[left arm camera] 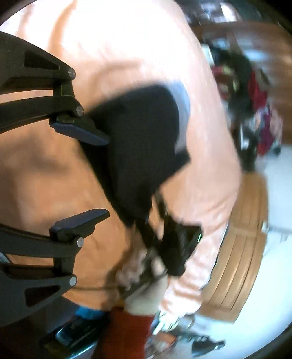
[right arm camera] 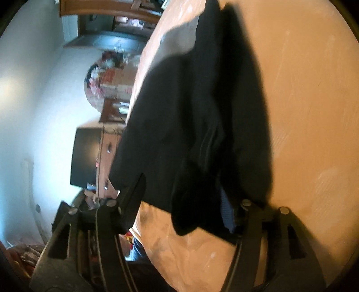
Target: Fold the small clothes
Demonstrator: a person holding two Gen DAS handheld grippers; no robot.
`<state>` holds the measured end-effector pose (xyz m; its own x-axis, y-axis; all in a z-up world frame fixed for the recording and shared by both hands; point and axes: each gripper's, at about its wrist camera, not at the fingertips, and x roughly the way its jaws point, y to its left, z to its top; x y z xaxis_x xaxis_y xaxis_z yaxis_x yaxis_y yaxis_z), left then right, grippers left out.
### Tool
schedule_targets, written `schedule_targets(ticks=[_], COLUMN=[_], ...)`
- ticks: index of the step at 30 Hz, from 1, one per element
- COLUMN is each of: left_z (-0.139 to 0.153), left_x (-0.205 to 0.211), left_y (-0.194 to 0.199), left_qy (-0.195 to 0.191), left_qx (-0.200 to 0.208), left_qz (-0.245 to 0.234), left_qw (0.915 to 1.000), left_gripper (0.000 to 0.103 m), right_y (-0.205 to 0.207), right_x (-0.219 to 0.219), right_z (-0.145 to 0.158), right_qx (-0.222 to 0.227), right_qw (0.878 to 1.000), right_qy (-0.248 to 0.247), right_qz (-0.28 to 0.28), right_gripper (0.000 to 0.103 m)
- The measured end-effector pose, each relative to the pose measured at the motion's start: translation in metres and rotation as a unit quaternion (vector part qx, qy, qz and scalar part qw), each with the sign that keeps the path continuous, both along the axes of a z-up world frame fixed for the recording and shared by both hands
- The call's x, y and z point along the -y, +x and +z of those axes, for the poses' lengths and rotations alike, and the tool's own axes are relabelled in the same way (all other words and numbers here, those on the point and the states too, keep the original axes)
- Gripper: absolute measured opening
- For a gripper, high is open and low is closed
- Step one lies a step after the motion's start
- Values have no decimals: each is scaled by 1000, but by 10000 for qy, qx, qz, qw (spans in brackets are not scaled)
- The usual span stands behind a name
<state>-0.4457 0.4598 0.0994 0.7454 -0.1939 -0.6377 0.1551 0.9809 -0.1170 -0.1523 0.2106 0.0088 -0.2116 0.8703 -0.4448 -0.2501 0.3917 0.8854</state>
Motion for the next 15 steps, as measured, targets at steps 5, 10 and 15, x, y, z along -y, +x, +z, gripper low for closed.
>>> schedule_targets(ticks=[5, 10, 15], left_z=[-20, -40, -45], left_x=[-30, -29, -27], left_y=[12, 42, 58], left_qy=[194, 510, 531], left_qx=[-186, -280, -286], left_qz=[389, 507, 480], left_qw=[9989, 9970, 9970], left_gripper=[63, 63, 63], right_y=[-2, 4, 4], right_x=[-11, 44, 32], right_z=[2, -5, 4], right_qx=[265, 273, 434], right_qw=[9991, 9959, 9968], right_qy=[-217, -297, -220], right_qz=[-236, -806, -640], right_gripper=[3, 2, 2])
